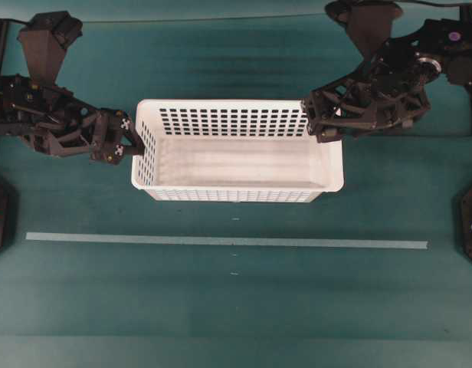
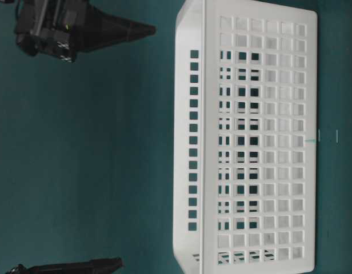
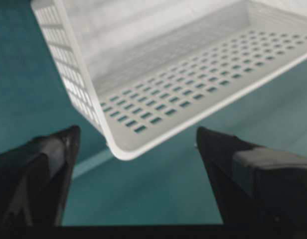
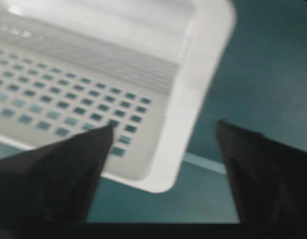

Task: Lift the white basket with both hands.
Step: 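Lower both grippers onto the basket's end rims and close them, then raise the basket with both grippers and shift it toward the front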

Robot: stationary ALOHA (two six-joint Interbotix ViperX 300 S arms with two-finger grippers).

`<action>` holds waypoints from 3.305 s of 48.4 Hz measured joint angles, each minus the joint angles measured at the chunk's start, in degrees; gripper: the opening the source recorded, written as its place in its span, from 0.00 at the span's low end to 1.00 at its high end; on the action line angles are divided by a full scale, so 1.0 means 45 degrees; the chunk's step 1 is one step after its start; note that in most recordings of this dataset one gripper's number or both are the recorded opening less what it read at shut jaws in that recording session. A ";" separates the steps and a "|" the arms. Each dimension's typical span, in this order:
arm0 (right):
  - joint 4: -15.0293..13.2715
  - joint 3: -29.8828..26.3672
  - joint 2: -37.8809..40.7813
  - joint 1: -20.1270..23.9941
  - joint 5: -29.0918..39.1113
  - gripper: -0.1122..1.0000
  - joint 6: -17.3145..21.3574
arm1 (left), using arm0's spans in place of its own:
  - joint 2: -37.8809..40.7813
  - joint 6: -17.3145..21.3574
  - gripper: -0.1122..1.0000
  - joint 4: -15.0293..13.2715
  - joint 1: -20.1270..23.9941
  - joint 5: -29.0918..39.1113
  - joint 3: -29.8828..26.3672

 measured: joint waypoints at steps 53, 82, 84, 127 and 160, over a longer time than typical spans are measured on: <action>-0.0566 0.2207 0.1836 0.0352 -0.3789 0.97 0.3145 | 0.4355 -0.0117 0.93 0.0000 0.0625 -0.1191 0.0000; -0.0703 0.2207 0.1875 0.0391 -0.4023 0.59 0.3848 | 0.4551 -0.0137 0.62 0.0000 0.0605 -0.1543 -0.0020; -0.0703 0.2207 0.1855 0.0391 -0.4004 0.49 0.3945 | 0.4551 -0.0137 0.51 0.0000 0.0605 -0.1621 -0.0039; -0.0723 0.2031 0.1602 0.0449 -0.4141 0.26 0.4023 | 0.4121 -0.0195 0.12 0.0000 0.0684 -0.1602 -0.0039; -0.0723 0.1895 0.1113 0.1211 -0.3320 0.26 0.4180 | 0.3418 -0.1309 0.12 0.0000 -0.0078 -0.0918 -0.0215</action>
